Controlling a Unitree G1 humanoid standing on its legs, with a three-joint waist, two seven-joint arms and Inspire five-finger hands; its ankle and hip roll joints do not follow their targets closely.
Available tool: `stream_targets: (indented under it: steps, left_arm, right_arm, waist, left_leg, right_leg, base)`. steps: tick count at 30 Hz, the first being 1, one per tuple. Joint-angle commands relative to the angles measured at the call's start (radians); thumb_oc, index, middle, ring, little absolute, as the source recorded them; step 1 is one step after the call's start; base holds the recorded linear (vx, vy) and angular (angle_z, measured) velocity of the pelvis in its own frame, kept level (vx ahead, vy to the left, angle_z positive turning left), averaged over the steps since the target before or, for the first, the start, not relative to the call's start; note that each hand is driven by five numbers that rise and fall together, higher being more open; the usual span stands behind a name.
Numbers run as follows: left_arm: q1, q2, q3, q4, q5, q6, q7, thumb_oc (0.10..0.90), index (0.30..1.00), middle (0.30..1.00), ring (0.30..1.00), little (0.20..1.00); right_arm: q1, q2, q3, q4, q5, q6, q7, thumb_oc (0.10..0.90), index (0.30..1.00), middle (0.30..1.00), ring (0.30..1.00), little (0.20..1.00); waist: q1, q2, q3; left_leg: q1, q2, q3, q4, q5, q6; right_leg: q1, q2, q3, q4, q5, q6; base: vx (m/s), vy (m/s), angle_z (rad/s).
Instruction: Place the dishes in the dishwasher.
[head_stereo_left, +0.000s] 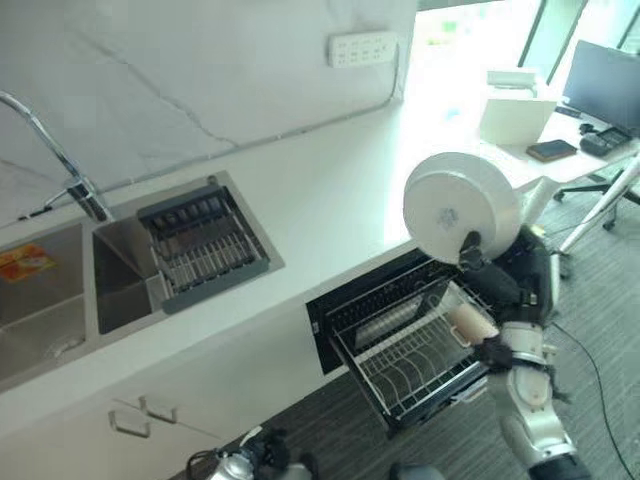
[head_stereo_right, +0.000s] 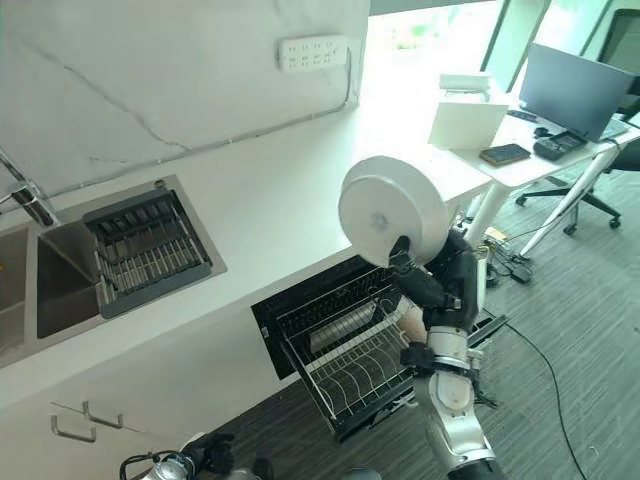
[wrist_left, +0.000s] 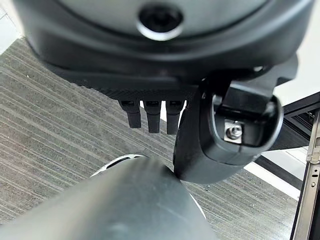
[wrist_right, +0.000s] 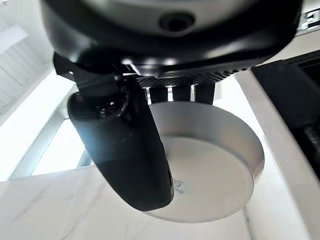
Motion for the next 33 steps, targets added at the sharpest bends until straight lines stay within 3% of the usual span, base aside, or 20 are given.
stream_targets:
  steps: [1, 3, 5, 12, 15, 17, 22, 25, 33]
  left_arm:
    - [0.091, -0.061, -0.053, 0.043, -0.035, 0.045, -0.057, 0.8, 0.9, 0.9, 0.9, 0.9]
    - [0.088, -0.055, -0.037, 0.044, -0.034, 0.085, -0.078, 0.8, 0.9, 0.9, 0.9, 0.9]
    - [0.086, -0.054, -0.035, 0.048, -0.042, 0.104, -0.087, 0.8, 0.9, 0.9, 0.9, 0.9]
    - [0.089, -0.051, -0.014, 0.064, -0.045, 0.111, -0.104, 0.8, 0.9, 0.9, 0.9, 0.9]
    - [0.086, -0.043, -0.005, 0.059, -0.034, 0.118, -0.12, 0.8, 0.9, 0.9, 0.9, 0.9]
    - [0.085, -0.041, -0.004, 0.057, -0.01, 0.111, -0.118, 0.8, 0.9, 0.9, 0.9, 0.9]
    - [0.083, -0.032, -0.016, 0.039, -0.001, 0.117, -0.123, 0.8, 0.9, 0.9, 0.9, 0.9]
    - [0.084, -0.024, -0.02, 0.025, 0.01, 0.127, -0.136, 0.8, 0.9, 0.9, 0.9, 0.9]
    - [0.099, 0.0, -0.062, 0.017, 0.052, 0.117, -0.158, 0.8, 0.9, 0.9, 0.9, 0.9]
  right_arm:
    - [-0.107, -0.016, -0.051, -0.076, -0.022, -0.129, 0.05, 0.4, 0.3, 0.3, 0.3, 0.3]
    - [-0.095, -0.019, -0.039, -0.028, -0.098, -0.127, 0.026, 0.4, 0.3, 0.3, 0.3, 0.3]
    - [-0.09, -0.018, -0.031, 0.009, -0.083, -0.121, 0.017, 0.4, 0.3, 0.3, 0.3, 0.3]
    - [-0.063, -0.004, -0.049, 0.165, -0.101, -0.166, 0.025, 0.4, 0.3, 0.3, 0.3, 0.3]
    - [-0.055, -0.008, -0.044, 0.243, -0.123, -0.093, 0.056, 0.4, 0.3, 0.3, 0.3, 0.3]
    - [-0.057, -0.005, -0.032, 0.291, -0.143, -0.078, 0.083, 0.4, 0.3, 0.3, 0.3, 0.3]
    - [-0.083, -0.018, 0.004, 0.335, -0.281, 0.006, -0.013, 0.4, 0.3, 0.3, 0.3, 0.3]
    - [-0.102, -0.031, 0.028, 0.339, -0.339, 0.039, -0.017, 0.4, 0.3, 0.3, 0.3, 0.3]
    - [-0.213, -0.083, 0.09, 0.436, -0.446, 0.113, -0.087, 0.4, 0.3, 0.3, 0.3, 0.3]
  waist:
    - [0.011, 0.014, 0.004]
    - [0.004, 0.017, 0.002]
    - [0.002, 0.018, 0.0]
    - [-0.003, 0.022, -0.009]
    - [0.0, 0.024, -0.011]
    - [0.005, 0.024, -0.012]
    - [0.016, 0.025, -0.006]
    - [0.025, 0.022, -0.004]
    - [0.081, 0.019, 0.0]
  left_leg:
    - [0.011, 0.027, -0.07, 0.097, -0.23, -0.024]
    - [0.012, 0.025, -0.07, 0.097, -0.232, -0.024]
    - [0.012, 0.025, -0.069, 0.097, -0.232, -0.024]
    - [0.008, 0.023, -0.073, 0.097, -0.234, -0.023]
    - [0.008, 0.02, -0.075, 0.097, -0.236, -0.022]
    - [0.008, 0.017, -0.078, 0.097, -0.237, -0.022]
    - [0.006, 0.016, -0.084, 0.097, -0.236, -0.021]
    - [0.006, 0.015, -0.085, 0.097, -0.236, -0.021]
    - [0.001, 0.003, -0.113, 0.097, -0.232, -0.017]
  right_leg:
    - [0.009, -0.044, -0.07, -0.015, -0.059, 0.05]
    - [0.011, -0.043, -0.066, -0.015, -0.059, 0.051]
    - [0.012, -0.042, -0.064, -0.015, -0.06, 0.051]
    - [0.014, -0.045, -0.069, -0.015, -0.06, 0.054]
    - [0.017, -0.052, -0.078, -0.015, -0.062, 0.056]
    - [0.018, -0.056, -0.081, -0.015, -0.061, 0.057]
    - [0.017, -0.06, -0.083, -0.015, -0.06, 0.058]
    - [0.019, -0.063, -0.088, -0.015, -0.059, 0.058]
    - [0.024, -0.073, -0.108, -0.015, -0.059, 0.057]
  base:
    - [-0.02, 0.019, -0.22]
    - [0.0, 0.024, -0.07]
    - [0.0, 0.0, 0.0]
    - [0.0, 0.0, 0.0]
    - [0.03, 0.018, 0.0]
    - [0.04, 0.013, 0.03]
    - [0.01, 0.008, 0.0]
    - [0.04, 0.015, 0.01]
    - [0.06, -0.005, 0.1]
